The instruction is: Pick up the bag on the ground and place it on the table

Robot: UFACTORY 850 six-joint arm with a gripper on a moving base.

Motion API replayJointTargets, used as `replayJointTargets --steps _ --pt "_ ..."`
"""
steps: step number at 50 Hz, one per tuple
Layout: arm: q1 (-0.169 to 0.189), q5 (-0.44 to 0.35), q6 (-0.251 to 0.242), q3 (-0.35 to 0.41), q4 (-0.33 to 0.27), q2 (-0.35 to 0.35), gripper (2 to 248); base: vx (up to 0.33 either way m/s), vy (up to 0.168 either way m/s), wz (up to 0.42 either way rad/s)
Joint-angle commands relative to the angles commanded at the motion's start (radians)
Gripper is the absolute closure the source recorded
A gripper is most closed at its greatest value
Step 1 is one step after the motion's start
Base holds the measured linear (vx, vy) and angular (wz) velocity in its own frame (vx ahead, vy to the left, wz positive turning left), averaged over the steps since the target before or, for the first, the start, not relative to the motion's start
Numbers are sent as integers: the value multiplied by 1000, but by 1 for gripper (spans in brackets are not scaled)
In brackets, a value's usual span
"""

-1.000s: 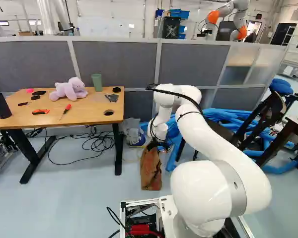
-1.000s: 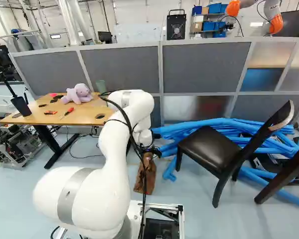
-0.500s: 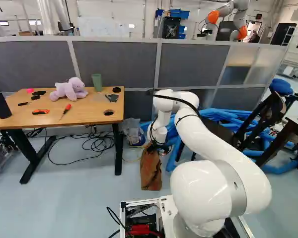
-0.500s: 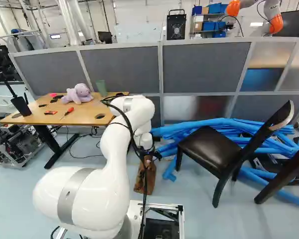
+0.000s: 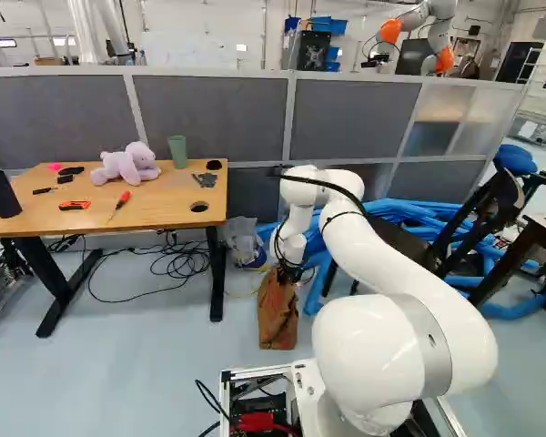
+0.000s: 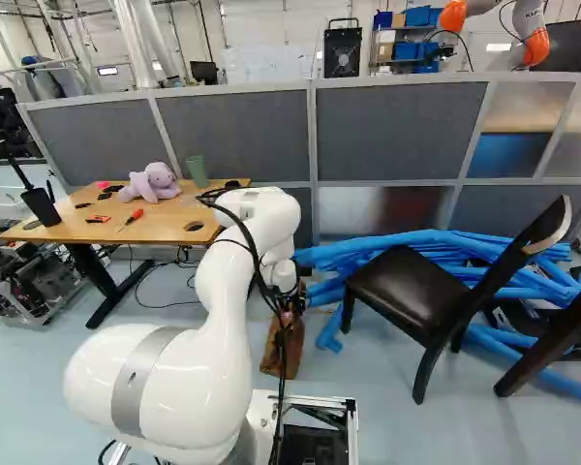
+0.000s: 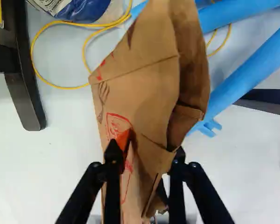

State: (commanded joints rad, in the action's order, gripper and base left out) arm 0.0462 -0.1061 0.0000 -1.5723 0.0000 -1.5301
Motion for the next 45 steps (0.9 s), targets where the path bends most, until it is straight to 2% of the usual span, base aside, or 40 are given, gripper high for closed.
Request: replayJointTargets --steps 1,2,6,7,11,12,25,45 --pt "0 0 0 0 0 0 127 0 0 0" --pt "0 0 0 0 0 0 165 0 0 0" --pt "0 0 0 0 0 0 165 0 0 0" --pt "0 0 0 0 0 0 202 0 0 0" --pt "0 0 0 0 0 0 202 0 0 0" --pt "0 0 0 0 0 0 225 0 0 0" --pt "0 0 0 4 0 4 225 0 0 0" --pt "0 33 0 68 0 72 225 0 0 0"
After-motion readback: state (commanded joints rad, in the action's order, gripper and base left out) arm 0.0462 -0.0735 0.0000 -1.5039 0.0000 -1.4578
